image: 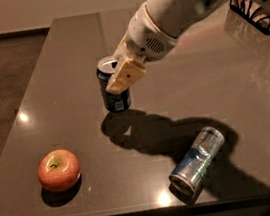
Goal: Move pepsi can near apple
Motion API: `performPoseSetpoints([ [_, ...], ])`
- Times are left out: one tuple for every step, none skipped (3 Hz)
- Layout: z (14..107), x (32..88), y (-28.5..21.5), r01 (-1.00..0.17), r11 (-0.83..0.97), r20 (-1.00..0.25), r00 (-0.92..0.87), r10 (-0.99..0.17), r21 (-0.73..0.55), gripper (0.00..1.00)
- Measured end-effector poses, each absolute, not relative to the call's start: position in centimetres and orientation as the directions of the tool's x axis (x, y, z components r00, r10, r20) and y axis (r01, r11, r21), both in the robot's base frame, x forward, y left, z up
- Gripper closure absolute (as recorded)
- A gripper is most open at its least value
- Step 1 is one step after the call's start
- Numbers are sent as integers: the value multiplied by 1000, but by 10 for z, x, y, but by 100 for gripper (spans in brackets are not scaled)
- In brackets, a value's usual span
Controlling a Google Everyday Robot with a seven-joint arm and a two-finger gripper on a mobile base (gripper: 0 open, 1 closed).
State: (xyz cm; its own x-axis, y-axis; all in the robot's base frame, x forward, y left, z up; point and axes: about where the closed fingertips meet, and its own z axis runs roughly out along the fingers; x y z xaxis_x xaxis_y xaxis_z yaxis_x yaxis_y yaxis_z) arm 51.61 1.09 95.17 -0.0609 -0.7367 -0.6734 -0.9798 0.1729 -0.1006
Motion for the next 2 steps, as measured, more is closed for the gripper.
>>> performPoseSetpoints([
  [945,493,34,-993,81,-676,0,-737,-88,100],
  [938,470,55,-998,-12,-682,53,-729,-65,100],
])
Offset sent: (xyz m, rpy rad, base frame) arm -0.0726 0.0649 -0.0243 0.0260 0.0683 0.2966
